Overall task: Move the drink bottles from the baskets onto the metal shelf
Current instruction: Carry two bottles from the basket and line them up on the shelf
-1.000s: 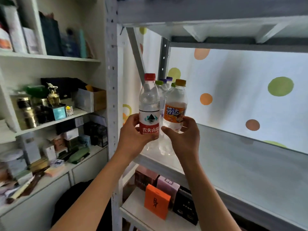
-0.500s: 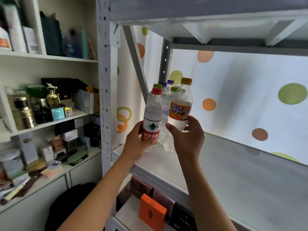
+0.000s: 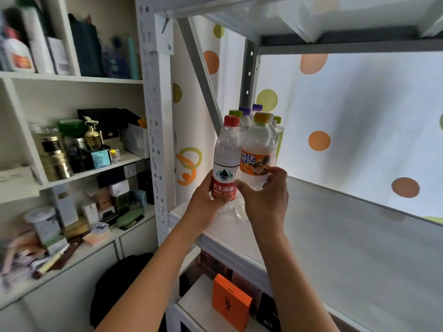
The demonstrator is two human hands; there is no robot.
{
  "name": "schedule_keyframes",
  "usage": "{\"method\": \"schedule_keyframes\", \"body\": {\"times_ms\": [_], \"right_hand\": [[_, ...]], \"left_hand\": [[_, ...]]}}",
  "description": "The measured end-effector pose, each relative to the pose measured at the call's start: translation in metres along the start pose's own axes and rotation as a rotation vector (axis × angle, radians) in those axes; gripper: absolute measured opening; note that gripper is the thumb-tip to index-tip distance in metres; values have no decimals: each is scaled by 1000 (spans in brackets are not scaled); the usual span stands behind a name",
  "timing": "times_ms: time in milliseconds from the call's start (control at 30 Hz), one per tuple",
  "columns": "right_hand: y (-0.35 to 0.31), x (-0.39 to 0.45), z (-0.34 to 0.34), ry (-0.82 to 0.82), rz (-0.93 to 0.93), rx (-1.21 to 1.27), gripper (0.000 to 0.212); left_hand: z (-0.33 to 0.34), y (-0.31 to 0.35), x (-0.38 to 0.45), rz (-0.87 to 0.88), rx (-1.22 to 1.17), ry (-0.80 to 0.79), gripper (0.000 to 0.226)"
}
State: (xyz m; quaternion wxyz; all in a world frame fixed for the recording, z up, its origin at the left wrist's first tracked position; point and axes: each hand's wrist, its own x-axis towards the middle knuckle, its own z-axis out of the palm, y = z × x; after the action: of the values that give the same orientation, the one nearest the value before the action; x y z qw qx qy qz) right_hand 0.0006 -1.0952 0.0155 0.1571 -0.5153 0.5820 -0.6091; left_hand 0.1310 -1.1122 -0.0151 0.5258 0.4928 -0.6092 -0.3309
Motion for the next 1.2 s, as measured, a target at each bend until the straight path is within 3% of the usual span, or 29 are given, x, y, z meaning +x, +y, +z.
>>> {"method": "schedule_keyframes", "body": {"times_ms": [200,333,400,533,633,733,800,933,1200], "right_hand": [[2,-11,-7,-5,39,79,69],[0,-23,-17,-27,-23,2,67],[0,-31,-22,-5,-78,-73,60],[10,-59,-36,-62,-74,-249,51],[19,-88,-38,-282,-192,-707,31],[22,-131,-22,-267,-273,-939,47],[26,-158,-8,-279,-366,-888,52],[25,-206,39,-645,-423,-667,55],[-16,-318,116,-986,-575,-344,53]], "left_hand": [[2,2,-7,45,45,59,70],[8,3,-23,110,54,362,67],[8,-5,-35,133,88,418,58],[1,-37,-70,260,403,307,35],[-11,-55,-94,390,735,167,45],[-33,-65,-116,409,907,110,48],[-50,-68,-137,385,963,94,50],[-106,-79,-197,238,1012,212,49],[-218,-72,-317,-125,1183,470,54]]}}
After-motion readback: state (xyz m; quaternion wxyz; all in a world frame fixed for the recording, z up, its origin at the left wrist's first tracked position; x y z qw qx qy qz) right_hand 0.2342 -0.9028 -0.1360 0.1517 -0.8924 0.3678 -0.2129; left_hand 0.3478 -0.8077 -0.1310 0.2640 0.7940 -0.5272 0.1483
